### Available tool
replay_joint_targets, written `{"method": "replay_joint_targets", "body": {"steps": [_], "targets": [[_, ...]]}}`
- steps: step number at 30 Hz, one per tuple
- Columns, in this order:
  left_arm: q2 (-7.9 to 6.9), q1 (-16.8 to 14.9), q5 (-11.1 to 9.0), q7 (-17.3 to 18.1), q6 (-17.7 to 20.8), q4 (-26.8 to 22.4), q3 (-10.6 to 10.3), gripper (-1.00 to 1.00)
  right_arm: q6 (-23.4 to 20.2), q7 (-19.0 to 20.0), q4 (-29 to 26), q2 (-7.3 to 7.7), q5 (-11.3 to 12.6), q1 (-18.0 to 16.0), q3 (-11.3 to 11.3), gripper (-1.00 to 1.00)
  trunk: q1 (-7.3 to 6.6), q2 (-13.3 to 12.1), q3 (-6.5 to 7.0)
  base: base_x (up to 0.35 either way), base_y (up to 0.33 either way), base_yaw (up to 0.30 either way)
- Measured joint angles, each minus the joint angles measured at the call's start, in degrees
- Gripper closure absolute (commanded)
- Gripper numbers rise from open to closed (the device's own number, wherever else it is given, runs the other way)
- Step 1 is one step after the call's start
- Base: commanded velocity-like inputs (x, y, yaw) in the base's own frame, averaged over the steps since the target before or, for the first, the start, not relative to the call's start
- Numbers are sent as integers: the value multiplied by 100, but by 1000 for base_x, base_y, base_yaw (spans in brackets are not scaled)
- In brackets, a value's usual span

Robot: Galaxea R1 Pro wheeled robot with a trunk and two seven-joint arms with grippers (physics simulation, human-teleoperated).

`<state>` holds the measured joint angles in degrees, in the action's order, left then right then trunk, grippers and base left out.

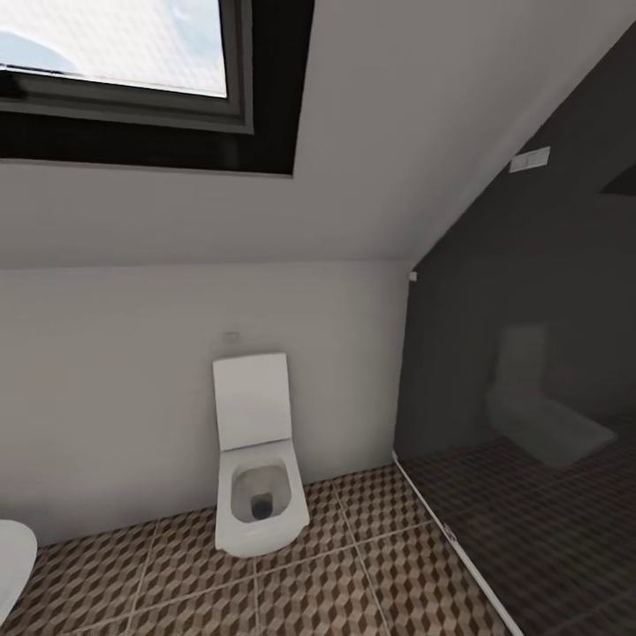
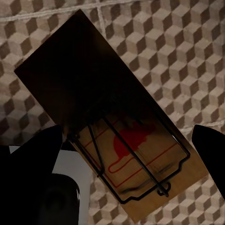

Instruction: Take the four mousetraps from the cabinet in the bathroom and place them on the bathroom floor. Make sure all four end up on the same floor surface, and ensure that at least two of them are either under or directly next to the same bathroom sink.

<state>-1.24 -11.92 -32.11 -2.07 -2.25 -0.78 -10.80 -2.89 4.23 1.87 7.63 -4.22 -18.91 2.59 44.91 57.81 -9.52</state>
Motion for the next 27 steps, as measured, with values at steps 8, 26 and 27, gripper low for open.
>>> {"method": "replay_joint_targets", "body": {"steps": [8, 26, 27], "targets": [[-28, 0, 3, 0, -4, -4, -5, 100, -4, 1, 0, 8, -1, 0, 0, 100, -3, 1, 0, 255, 0, 97], [-456, -8, 6, -13, -143, -533, -25, 100, -8, 0, -3, 21, 2, 0, 0, 100, -3, 1, 0, 319, 0, 4], [-480, -8, 5, -13, -147, -553, -24, 100, -10, 0, -2, 23, 2, 0, 0, 100, -3, 1, 0, 320, 0, 0]]}}
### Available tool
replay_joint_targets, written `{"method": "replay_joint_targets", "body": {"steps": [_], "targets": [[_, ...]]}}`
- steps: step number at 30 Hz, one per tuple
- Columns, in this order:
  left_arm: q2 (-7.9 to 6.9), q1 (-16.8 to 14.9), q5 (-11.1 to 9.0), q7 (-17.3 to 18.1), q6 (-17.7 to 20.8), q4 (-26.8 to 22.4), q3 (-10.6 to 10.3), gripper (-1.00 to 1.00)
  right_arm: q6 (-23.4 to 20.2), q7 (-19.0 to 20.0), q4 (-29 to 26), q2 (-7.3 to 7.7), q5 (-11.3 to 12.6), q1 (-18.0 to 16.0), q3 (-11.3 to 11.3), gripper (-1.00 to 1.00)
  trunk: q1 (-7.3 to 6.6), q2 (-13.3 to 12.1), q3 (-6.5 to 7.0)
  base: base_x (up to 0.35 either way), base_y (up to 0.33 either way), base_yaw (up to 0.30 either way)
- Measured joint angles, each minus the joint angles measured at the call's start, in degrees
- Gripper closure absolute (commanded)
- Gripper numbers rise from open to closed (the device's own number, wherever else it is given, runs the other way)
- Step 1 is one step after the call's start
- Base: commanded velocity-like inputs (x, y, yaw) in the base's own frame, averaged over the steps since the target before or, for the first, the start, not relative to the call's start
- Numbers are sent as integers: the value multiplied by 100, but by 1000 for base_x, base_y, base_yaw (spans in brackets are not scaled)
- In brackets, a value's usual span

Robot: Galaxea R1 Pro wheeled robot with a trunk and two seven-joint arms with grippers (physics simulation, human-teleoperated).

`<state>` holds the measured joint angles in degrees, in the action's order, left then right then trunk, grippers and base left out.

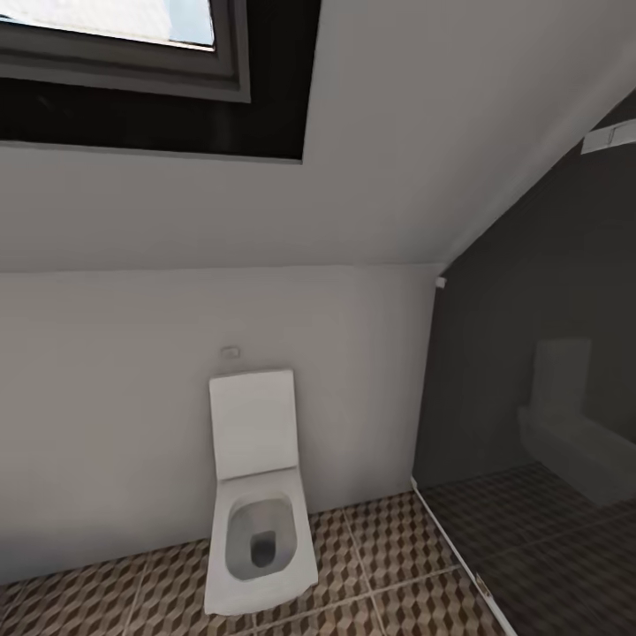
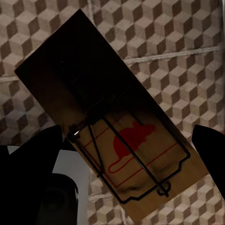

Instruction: Take the four mousetraps from the cabinet in the bathroom and place them on the bathroom floor. Make sure all four end up on the same floor surface, and ensure that at least two of them are either under or directly next to the same bathroom sink.

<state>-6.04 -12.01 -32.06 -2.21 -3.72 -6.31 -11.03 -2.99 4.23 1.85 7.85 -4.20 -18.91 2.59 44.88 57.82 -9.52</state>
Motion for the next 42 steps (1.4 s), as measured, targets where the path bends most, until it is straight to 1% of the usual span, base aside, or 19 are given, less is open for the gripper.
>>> {"method": "replay_joint_targets", "body": {"steps": [3, 7, 34, 42], "targets": [[-81, 0, -3, -1, -15, -53, 9, 100, -22, 0, -4, -3, -7, 0, 7, 100, 1, 0, 0, 242, 0, 0], [-109, 0, -6, -1, -24, -65, 17, 100, -29, -2, -6, -12, -14, -1, 14, 100, 1, -2, 0, 81, 0, 58], [-129, 0, -14, 7, -36, -63, 29, 100, -5, -8, -6, 0, -16, 0, 21, 100, 4, 0, 0, 5, 0, 259], [-96, 0, 2, -10, 11, -108, 3, 100, -37, -8, -7, -5, -10, 0, 20, 100, 3, -1, 0, 0, 0, 79]]}}
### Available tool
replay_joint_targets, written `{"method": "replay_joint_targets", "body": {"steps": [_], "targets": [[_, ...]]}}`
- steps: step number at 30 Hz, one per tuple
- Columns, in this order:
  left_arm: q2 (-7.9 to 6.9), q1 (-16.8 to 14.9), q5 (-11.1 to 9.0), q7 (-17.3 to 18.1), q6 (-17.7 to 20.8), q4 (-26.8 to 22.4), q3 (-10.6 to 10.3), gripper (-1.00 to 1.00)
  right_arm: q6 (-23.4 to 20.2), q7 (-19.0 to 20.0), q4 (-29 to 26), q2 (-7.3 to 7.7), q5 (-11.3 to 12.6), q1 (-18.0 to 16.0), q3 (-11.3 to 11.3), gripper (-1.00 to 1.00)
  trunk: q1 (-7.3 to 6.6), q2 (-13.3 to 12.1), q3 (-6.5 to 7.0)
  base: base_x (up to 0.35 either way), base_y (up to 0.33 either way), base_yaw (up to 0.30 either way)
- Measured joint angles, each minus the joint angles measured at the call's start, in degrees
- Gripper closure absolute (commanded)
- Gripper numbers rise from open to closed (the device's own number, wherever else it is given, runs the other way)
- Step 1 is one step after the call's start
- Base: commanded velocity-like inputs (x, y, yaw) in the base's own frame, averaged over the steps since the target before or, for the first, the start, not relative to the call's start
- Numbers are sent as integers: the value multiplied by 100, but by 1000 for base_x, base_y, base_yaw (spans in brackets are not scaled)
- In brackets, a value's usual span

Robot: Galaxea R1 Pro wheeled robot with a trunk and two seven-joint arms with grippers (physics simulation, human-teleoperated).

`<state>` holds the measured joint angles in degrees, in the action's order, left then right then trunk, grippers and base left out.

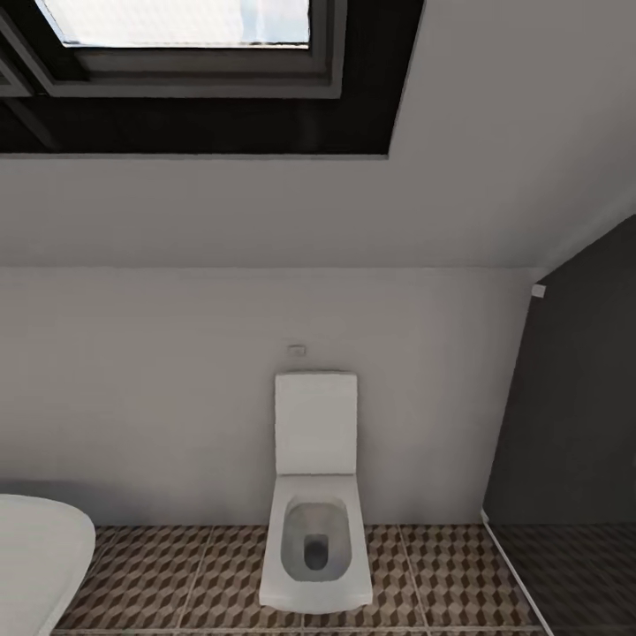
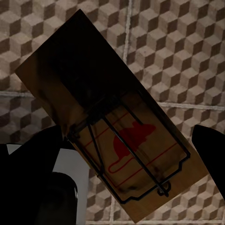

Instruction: Take the four mousetraps from the cabinet in the bathroom and place them on the bathroom floor. Make sure all four end up on the same floor surface, and ensure that at least two of them are either under or directly next to the same bathroom sink.

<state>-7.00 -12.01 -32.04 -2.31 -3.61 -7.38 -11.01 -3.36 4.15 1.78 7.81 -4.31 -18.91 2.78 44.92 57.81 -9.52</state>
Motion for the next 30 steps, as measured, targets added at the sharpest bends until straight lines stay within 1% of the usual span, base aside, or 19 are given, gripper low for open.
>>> {"method": "replay_joint_targets", "body": {"steps": [12, 17, 30], "targets": [[44, 0, 21, 6, -43, -222, -22, 100, 25, 3, 0, -7, 18, 0, -3, 100, -1, 0, 0, 14, 0, 4], [38, 0, 28, 8, -37, -236, -25, 100, 31, 7, 0, -14, 6, 0, 2, 100, -3, 1, 0, 239, 0, 0], [36, 0, 14, 9, -46, -263, -25, 100, 30, 9, 0, -9, 1, 0, -3, 100, -3, 1, 0, 314, 0, 0]]}}
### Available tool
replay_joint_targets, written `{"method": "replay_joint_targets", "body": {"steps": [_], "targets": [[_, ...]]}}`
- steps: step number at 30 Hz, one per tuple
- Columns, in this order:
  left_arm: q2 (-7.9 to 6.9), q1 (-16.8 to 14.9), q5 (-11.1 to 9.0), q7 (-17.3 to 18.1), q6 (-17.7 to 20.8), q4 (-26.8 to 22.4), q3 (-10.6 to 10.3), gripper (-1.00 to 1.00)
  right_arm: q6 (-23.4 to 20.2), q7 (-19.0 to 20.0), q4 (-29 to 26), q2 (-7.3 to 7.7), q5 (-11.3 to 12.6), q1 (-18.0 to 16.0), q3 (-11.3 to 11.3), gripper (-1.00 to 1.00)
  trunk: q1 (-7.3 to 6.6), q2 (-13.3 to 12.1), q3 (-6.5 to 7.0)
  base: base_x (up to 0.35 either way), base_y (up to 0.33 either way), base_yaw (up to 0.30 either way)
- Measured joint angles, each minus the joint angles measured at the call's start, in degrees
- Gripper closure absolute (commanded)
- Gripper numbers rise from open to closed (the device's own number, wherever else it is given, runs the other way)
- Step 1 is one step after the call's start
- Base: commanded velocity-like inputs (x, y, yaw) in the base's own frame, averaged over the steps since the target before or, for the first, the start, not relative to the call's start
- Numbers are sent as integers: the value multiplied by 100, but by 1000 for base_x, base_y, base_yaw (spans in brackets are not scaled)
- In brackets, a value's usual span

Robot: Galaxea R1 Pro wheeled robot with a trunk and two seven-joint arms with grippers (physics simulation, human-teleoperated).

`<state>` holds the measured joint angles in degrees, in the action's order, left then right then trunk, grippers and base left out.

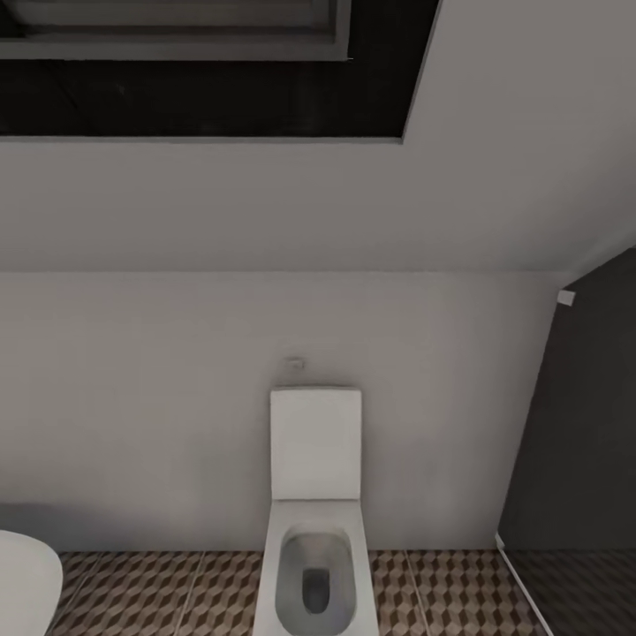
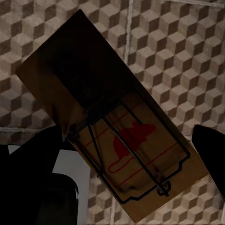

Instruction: Take the four mousetraps from the cabinet in the bathroom and place them on the bathroom floor. Make sure all four end up on the same floor surface, and ensure that at least two of them are either under or directly next to the same bathroom sink.

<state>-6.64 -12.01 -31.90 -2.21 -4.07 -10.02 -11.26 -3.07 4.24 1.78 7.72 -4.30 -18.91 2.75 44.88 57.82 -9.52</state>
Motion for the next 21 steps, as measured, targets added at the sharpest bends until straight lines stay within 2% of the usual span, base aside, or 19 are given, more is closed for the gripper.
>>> {"method": "replay_joint_targets", "body": {"steps": [8, 21], "targets": [[-1, 0, 0, 0, -6, -52, 2, 100, 1, 0, 0, 0, 0, 0, 6, 100, 1, 0, 0, 290, 0, 0], [6, 0, -1, 0, -1, -85, 7, 100, 3, 0, 0, 0, 0, 0, 3, 100, 3, -1, 0, 37, 0, 0]]}}
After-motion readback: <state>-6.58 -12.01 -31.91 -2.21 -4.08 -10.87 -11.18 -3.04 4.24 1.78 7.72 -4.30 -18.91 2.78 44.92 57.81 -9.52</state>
